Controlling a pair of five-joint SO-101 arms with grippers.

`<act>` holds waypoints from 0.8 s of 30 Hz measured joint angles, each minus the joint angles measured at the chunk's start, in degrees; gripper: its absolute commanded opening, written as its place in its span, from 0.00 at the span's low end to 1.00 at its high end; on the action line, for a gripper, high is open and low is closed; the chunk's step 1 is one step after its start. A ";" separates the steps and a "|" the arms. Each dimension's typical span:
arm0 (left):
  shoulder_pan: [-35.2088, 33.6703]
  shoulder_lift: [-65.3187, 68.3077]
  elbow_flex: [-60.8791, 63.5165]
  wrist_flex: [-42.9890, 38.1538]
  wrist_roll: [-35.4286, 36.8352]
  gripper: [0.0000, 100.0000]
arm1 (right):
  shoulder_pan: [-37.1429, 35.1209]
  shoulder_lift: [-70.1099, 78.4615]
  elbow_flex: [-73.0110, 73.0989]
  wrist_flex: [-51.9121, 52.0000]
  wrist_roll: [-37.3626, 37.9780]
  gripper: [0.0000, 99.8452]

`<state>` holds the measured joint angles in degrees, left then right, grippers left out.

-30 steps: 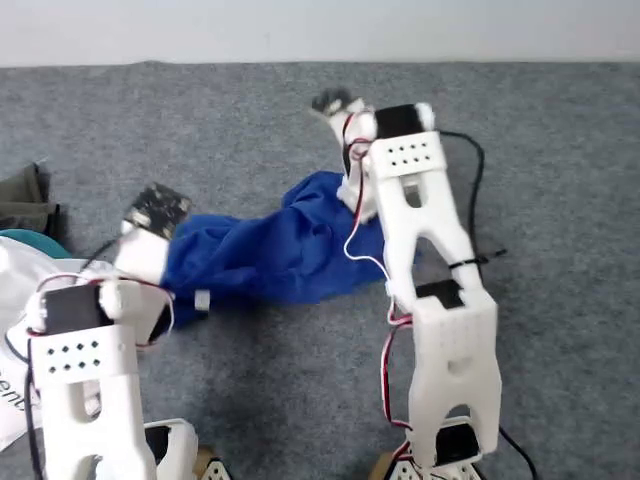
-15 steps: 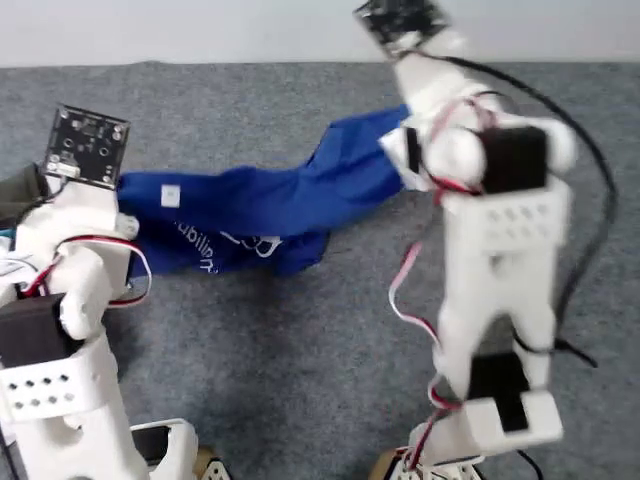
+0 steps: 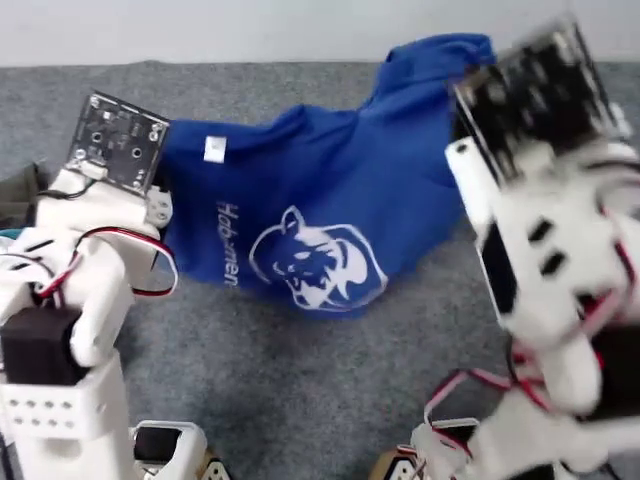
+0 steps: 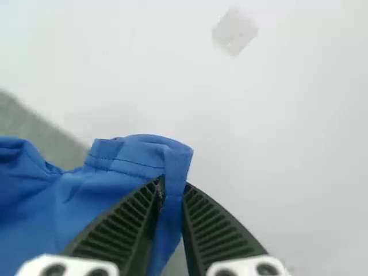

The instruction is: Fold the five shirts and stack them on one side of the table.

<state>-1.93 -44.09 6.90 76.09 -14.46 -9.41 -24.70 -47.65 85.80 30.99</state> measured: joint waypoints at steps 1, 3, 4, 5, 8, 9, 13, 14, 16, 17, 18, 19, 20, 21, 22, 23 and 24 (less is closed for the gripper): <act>0.00 0.00 -1.23 0.00 0.00 0.00 | 0.00 -1.05 0.00 -0.79 0.35 0.01; 0.00 0.00 -4.13 -0.09 0.00 0.00 | 0.00 -3.16 0.00 -2.11 1.23 0.01; 0.00 0.00 -5.71 -0.09 0.00 0.00 | 0.44 -4.40 -0.09 -2.46 2.02 0.01; 0.00 0.00 -7.47 -0.09 0.00 0.00 | 0.97 -5.54 -0.09 -2.81 2.73 0.01; 0.00 0.00 -12.48 -0.18 0.00 0.00 | 3.08 -9.41 -0.09 -3.52 3.69 0.01; 0.00 0.00 -14.07 -0.18 0.00 0.00 | 4.13 -10.46 -0.09 -3.60 3.69 0.01; 0.00 -0.44 -18.81 0.53 -2.37 0.00 | 8.62 -13.10 -0.18 -3.60 3.96 0.01; 0.00 -0.70 -19.69 1.41 -3.34 0.00 | 9.49 -13.63 -0.18 -3.78 4.13 0.01; 0.00 -1.14 -21.54 3.43 -4.66 0.00 | 10.64 -14.86 -0.18 -3.87 5.27 0.01; 0.00 -1.14 -22.51 4.66 -5.01 0.00 | 10.99 -15.56 -0.18 -3.87 5.89 0.01; 0.00 -1.14 -23.56 5.89 -5.19 0.00 | 11.16 -16.35 -0.18 -3.87 6.42 0.01; 0.00 -1.23 -24.62 7.12 -5.36 0.00 | 11.16 -17.23 -0.18 -3.87 6.68 0.01; 0.00 -1.23 -25.58 8.35 -5.45 0.00 | 11.60 -18.20 -0.18 -3.96 6.95 0.01; 0.00 -1.23 -26.46 9.49 -5.54 0.00 | 12.04 -19.08 -0.18 -4.22 7.03 0.01; 0.00 -1.23 -27.25 10.37 -5.54 0.00 | 12.75 -19.87 -0.18 -4.48 7.12 0.01; 0.00 -1.23 -27.87 11.16 -5.54 0.00 | 13.36 -20.66 -0.18 -4.48 7.12 0.01; 0.00 -1.23 -28.48 11.87 -5.54 0.00 | 13.89 -21.36 -0.18 -4.48 7.56 0.01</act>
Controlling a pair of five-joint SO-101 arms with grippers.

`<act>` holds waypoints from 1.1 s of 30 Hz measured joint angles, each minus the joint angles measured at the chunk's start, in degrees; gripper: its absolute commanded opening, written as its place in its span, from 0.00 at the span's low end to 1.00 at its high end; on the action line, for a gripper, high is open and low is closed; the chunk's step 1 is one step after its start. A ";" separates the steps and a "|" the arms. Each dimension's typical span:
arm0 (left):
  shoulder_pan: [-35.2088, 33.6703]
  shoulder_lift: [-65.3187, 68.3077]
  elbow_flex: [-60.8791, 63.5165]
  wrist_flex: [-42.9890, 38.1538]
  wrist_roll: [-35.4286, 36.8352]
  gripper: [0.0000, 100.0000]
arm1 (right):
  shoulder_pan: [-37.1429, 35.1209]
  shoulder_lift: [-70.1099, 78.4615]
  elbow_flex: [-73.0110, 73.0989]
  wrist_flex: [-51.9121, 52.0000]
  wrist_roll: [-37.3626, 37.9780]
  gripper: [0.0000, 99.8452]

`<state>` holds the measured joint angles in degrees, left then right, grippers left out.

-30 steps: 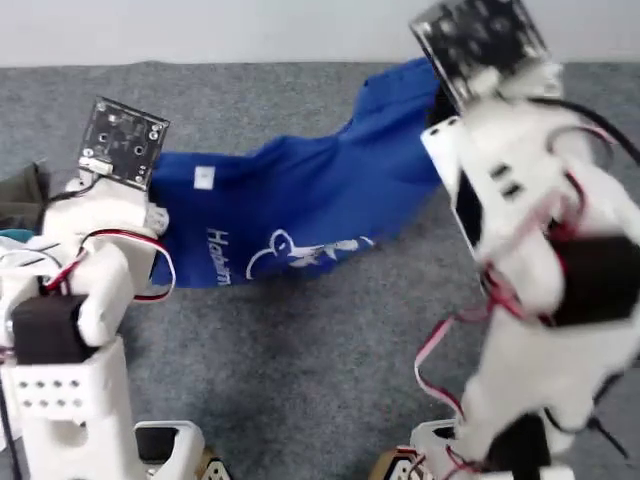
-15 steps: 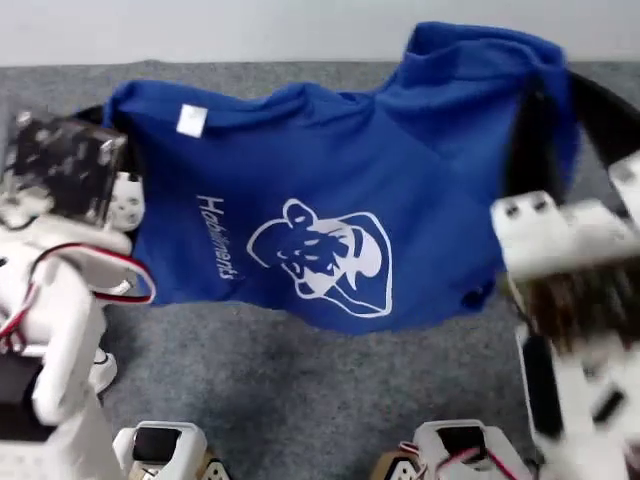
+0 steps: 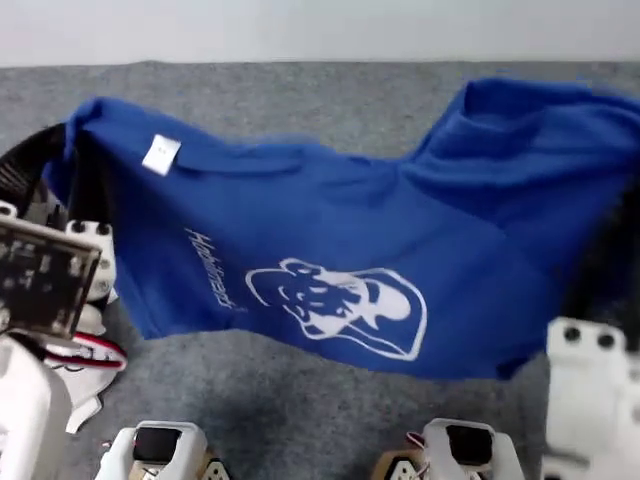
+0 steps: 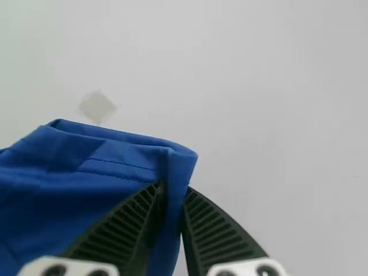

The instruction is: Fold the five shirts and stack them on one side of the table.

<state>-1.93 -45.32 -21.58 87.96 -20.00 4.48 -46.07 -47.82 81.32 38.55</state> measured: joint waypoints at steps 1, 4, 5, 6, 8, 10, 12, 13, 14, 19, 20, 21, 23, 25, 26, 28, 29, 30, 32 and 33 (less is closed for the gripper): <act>0.00 0.00 -0.62 0.70 0.00 0.00 | 0.44 -0.53 0.00 0.00 0.88 0.01; 0.09 0.00 -3.16 3.16 0.00 0.00 | 0.97 -2.29 0.00 -0.79 3.16 0.01; 0.09 0.00 -4.04 4.04 0.00 0.00 | 0.97 -2.90 0.00 -0.97 3.78 0.01; 0.09 0.00 -4.84 5.10 0.00 0.00 | 0.97 -3.60 0.00 -1.05 4.48 0.01; 0.09 0.00 -6.51 6.95 0.00 0.00 | 0.97 -5.01 -0.09 -1.05 5.71 0.01; 0.09 -0.09 -7.91 8.88 0.00 0.00 | 0.97 -5.63 -0.79 -0.97 6.15 0.01; 0.09 -0.09 -8.35 10.46 0.00 0.00 | 0.97 -5.71 -0.70 0.00 6.42 0.01; 0.09 -0.09 -8.35 10.99 0.00 0.00 | 0.97 -5.63 -0.44 0.97 6.42 0.01; 0.09 -0.09 -8.00 11.25 0.00 0.00 | 0.97 -5.63 0.09 2.37 6.42 0.01; 0.09 -0.18 4.04 10.73 0.00 0.00 | 0.97 -1.93 4.57 8.62 6.51 0.01; 0.09 -0.09 7.91 9.49 0.00 0.00 | 0.97 -0.62 6.77 8.97 6.51 0.01; 0.09 -0.09 11.78 7.65 0.00 0.00 | 0.97 1.05 8.26 9.23 6.51 0.01; 0.09 0.44 19.08 2.90 0.00 0.00 | 0.62 4.40 11.87 9.23 6.42 0.01; 0.09 0.70 25.85 -3.43 0.00 0.00 | -0.62 7.74 15.30 8.88 4.84 0.01; 0.09 0.70 29.10 -7.30 0.00 0.00 | -0.88 9.41 17.05 8.18 3.96 0.01; 0.09 0.70 35.96 -15.56 0.00 0.00 | -1.41 13.01 20.57 5.54 2.29 0.01; 0.09 0.70 39.30 -19.78 0.00 0.00 | -1.41 14.59 22.51 3.52 1.49 0.01; 0.09 0.70 42.46 -23.65 -0.18 0.00 | -1.49 16.00 24.35 1.23 0.79 0.01; 0.09 0.88 47.56 -30.68 -1.05 0.00 | -1.49 18.73 28.04 -4.40 -0.44 0.01; 0.09 1.49 49.32 -33.58 -2.02 0.00 | -1.49 20.22 29.98 -7.56 -0.88 0.01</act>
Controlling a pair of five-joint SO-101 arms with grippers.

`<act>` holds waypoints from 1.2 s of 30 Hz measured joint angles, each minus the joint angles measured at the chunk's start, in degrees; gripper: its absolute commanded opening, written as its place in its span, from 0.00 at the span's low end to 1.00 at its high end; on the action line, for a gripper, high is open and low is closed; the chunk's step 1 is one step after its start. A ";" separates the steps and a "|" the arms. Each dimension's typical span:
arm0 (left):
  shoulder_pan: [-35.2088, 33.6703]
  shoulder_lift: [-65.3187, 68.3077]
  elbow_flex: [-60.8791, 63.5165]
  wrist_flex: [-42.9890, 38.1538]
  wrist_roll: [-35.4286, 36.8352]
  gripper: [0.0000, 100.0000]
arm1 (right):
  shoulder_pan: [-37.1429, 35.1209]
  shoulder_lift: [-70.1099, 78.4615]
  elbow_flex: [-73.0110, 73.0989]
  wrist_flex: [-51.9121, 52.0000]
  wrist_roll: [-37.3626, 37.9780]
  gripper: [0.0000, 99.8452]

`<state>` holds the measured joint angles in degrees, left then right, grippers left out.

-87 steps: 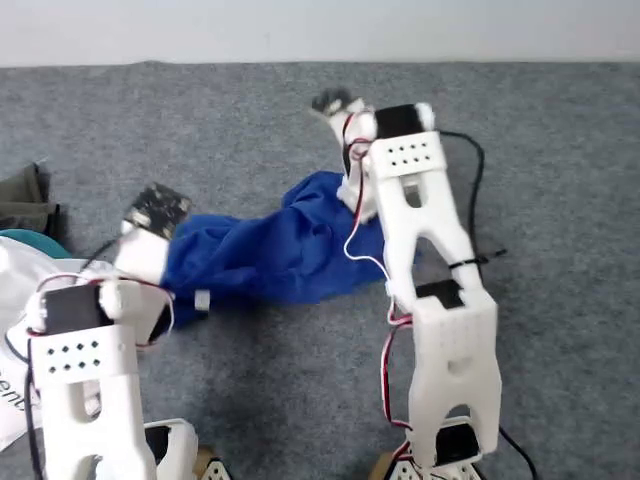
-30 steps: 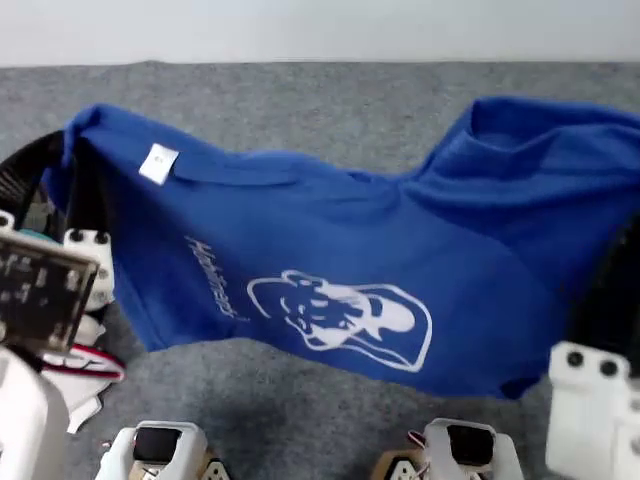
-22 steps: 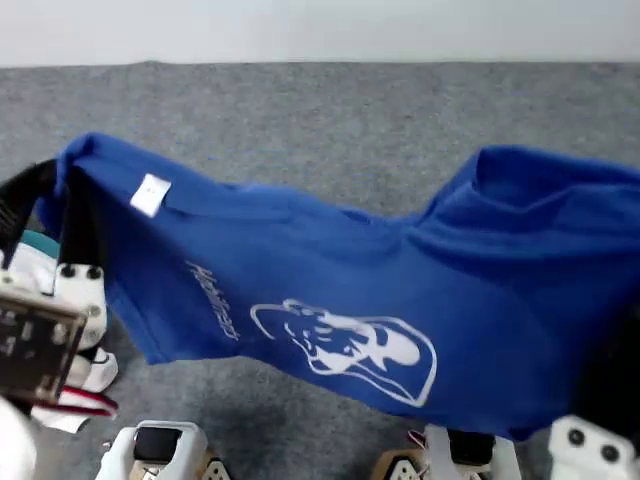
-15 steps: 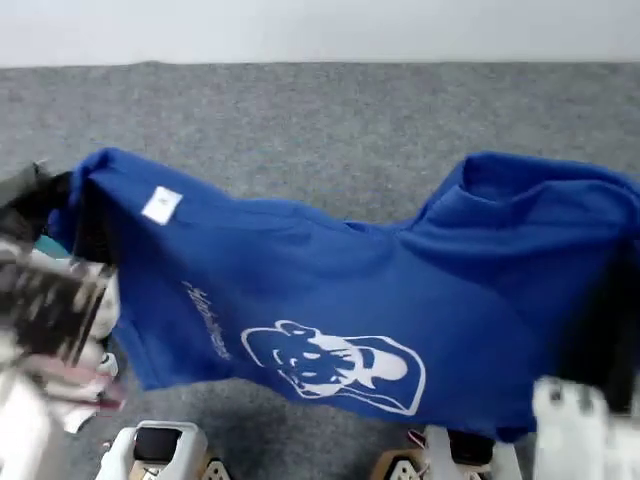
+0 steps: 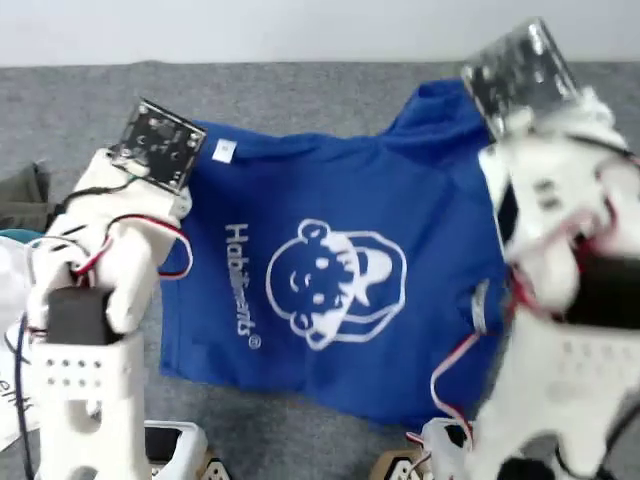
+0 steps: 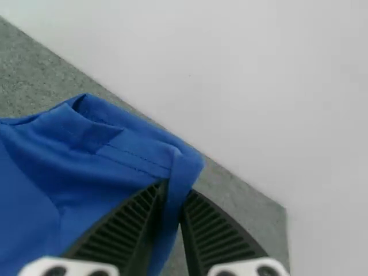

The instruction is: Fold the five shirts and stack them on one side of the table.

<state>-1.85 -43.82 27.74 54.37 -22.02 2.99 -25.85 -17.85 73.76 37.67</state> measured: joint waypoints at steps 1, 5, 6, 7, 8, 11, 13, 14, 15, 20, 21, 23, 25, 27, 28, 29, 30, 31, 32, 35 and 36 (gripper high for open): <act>0.00 1.14 0.62 -2.55 -0.79 0.00 | 0.00 1.49 1.76 -3.25 -0.26 0.01; 0.00 8.53 0.88 -10.81 -2.55 0.00 | 0.00 7.21 7.56 -16.88 -0.44 0.01; 0.00 11.16 0.44 -12.40 -2.64 0.00 | 0.00 8.88 8.53 -20.40 -0.44 0.01; 0.00 14.15 -0.53 -13.71 -2.73 0.00 | 0.00 10.73 8.97 -23.65 -0.44 0.01; 0.00 17.23 -1.93 -14.51 -2.73 0.00 | 0.00 12.57 9.23 -26.81 -0.44 0.01; 0.00 26.37 -8.18 -15.38 -2.73 0.00 | 0.00 17.67 9.23 -35.34 -0.44 0.01; 0.00 32.35 -13.10 -15.47 -2.73 0.00 | -0.26 20.40 9.32 -40.62 -0.44 0.01; 0.00 35.08 -15.65 -15.56 -2.73 0.00 | -0.44 21.36 9.32 -42.90 -0.44 0.01; 0.00 37.71 -18.20 -15.56 -2.73 0.00 | -0.53 22.15 9.32 -44.84 -0.18 0.01; 0.00 47.38 -29.45 -13.54 -2.73 0.00 | -1.85 25.14 9.32 -51.08 2.99 0.01; 0.00 48.70 -31.38 -12.22 -2.73 0.00 | -1.93 25.67 9.32 -51.96 3.34 0.01; 0.00 51.16 -34.81 -9.76 -2.73 0.00 | -1.93 26.73 9.32 -53.89 4.04 0.01; 0.00 52.92 -37.45 -8.35 -2.73 0.00 | -1.85 27.60 9.32 -55.47 4.31 0.01; 0.00 54.15 -39.47 -8.18 -2.73 0.00 | -1.85 28.04 9.32 -55.82 4.48 0.01; 0.00 54.68 -40.09 -8.18 -2.73 0.00 | -1.85 28.04 9.32 -55.74 4.48 0.01; 0.00 55.03 -40.53 -7.91 -2.73 0.00 | -1.85 28.13 9.32 -55.30 4.48 0.01; 0.00 55.56 -40.88 -7.03 -2.73 0.00 | -1.85 28.13 9.32 -54.24 4.48 0.01; 0.00 55.82 -41.05 -5.71 -2.73 0.00 | -1.85 28.13 9.32 -52.66 4.48 0.01; 0.00 56.18 -41.05 -3.96 -2.73 0.00 | -1.85 28.13 9.32 -50.90 4.48 0.01; 0.00 57.23 -41.05 3.08 -2.73 0.00 | -1.85 28.13 9.32 -43.78 4.48 0.01; 0.00 57.58 -41.05 5.71 -2.73 0.00 | -1.85 28.13 9.32 -41.05 4.48 0.01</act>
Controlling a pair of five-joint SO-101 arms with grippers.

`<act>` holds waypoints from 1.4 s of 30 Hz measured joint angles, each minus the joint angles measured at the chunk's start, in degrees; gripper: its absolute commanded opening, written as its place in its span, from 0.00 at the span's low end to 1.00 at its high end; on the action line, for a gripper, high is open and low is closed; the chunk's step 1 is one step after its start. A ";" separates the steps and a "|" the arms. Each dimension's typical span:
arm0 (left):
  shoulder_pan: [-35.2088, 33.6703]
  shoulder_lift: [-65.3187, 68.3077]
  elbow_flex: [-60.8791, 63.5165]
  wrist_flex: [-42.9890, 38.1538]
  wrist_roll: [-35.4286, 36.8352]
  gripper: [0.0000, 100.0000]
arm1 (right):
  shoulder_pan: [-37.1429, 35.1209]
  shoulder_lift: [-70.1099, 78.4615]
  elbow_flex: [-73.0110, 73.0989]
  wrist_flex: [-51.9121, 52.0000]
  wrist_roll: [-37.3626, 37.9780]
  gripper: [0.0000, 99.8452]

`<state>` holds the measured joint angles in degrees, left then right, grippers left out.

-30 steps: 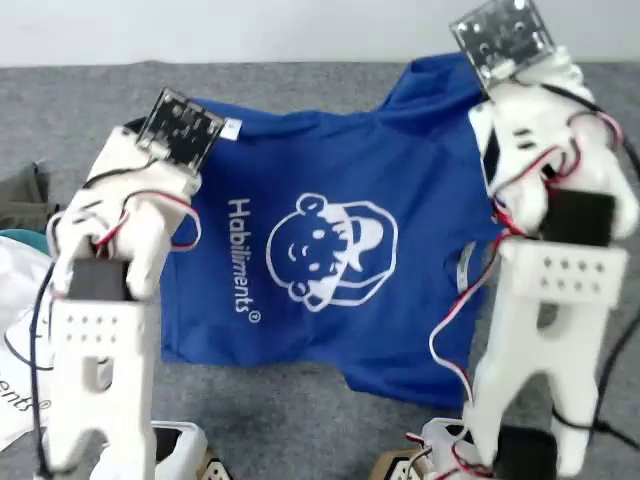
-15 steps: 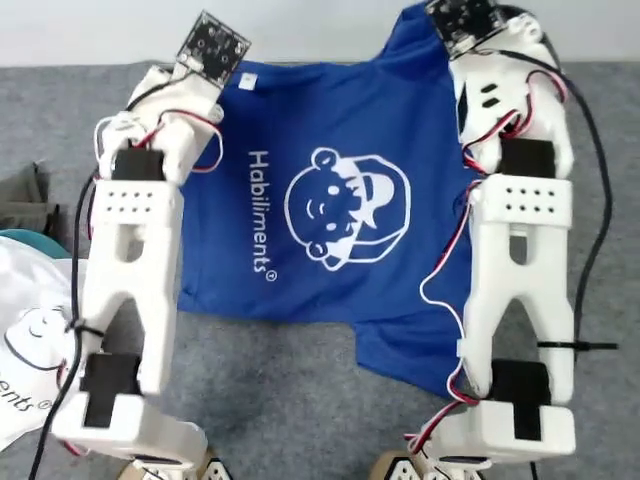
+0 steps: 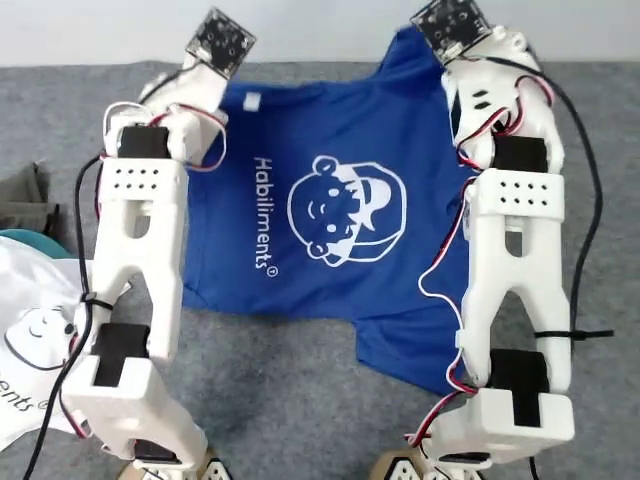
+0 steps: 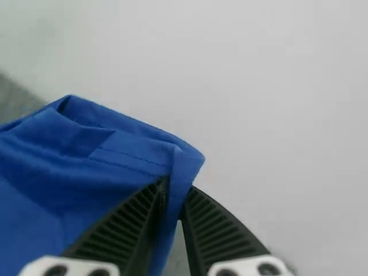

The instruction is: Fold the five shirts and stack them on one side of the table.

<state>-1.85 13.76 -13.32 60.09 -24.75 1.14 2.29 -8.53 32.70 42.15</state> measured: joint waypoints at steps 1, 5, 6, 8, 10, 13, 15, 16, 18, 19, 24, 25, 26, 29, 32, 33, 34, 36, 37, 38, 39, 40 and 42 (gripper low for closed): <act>0.00 0.26 0.00 2.81 -0.18 0.00 | 0.00 0.00 0.00 2.73 0.00 0.01; 0.00 1.41 0.00 12.48 -0.35 0.00 | 0.00 -0.44 0.00 14.07 0.00 0.01; 0.00 1.67 0.00 14.51 -0.35 0.00 | 0.00 -0.79 0.00 17.05 0.00 0.01; 0.00 2.29 -0.09 17.67 -1.05 0.00 | 0.00 -1.76 0.00 22.86 0.00 0.01; 0.00 3.25 -0.09 20.48 -3.43 0.00 | 0.00 -3.08 0.00 28.22 0.00 0.01; 0.00 4.31 -0.09 23.38 -4.40 0.00 | 0.00 -4.84 0.00 35.87 0.00 0.01; 0.00 5.10 -0.09 24.44 -4.48 0.00 | 0.00 -5.63 0.00 40.97 0.00 0.01; 0.00 5.54 -0.09 24.97 -4.48 0.00 | 0.00 -5.89 0.00 43.25 0.09 0.01; 0.00 6.42 -0.09 26.11 -4.57 0.00 | 0.00 -5.89 0.00 47.91 0.09 0.01; 0.00 6.86 -0.09 26.64 -4.57 0.00 | 0.00 -5.89 0.00 50.11 0.09 0.01; 0.00 10.55 -0.09 27.34 -4.57 0.00 | 0.00 -6.15 2.46 58.46 0.88 0.01; 0.00 11.34 -0.09 27.34 -4.57 0.00 | 0.00 -6.15 3.60 59.16 1.58 0.01; 0.00 12.04 -0.09 27.34 -4.48 0.00 | 0.00 -6.15 4.66 59.60 2.11 0.01; 0.00 13.71 -0.09 27.34 -4.75 0.01 | 0.00 -6.15 6.95 60.22 2.64 0.01; 0.00 14.33 -0.09 27.34 -4.92 0.01 | 0.00 -6.15 7.74 60.40 2.64 0.01; 0.00 14.33 -0.09 27.52 -5.27 0.01 | 0.00 -6.15 7.74 60.40 2.64 0.01; 0.00 14.33 -0.09 28.13 -5.98 0.01 | 0.00 -6.15 7.74 60.48 2.73 0.01; 0.00 14.33 -0.09 29.19 -7.82 0.01 | 0.00 -6.24 7.74 61.80 2.81 0.01; 0.00 14.33 -0.09 29.71 -8.26 0.01 | 0.00 -6.24 7.74 62.77 2.81 0.01; 0.00 14.33 -0.09 30.33 -8.79 0.01 | 0.00 -6.24 7.74 63.91 2.81 0.01; 0.00 14.33 -0.09 31.03 -9.23 0.01 | 0.00 -6.24 7.74 65.05 3.08 0.01; 0.00 14.33 -0.09 31.65 -9.58 0.01 | 0.00 -6.24 7.74 66.29 3.43 0.01; 0.00 14.33 -0.09 32.53 -9.93 0.01 | 0.00 -6.24 7.74 67.60 4.31 0.01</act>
<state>-1.85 28.09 -13.41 92.62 -34.68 1.14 -3.96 -0.79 100.31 46.46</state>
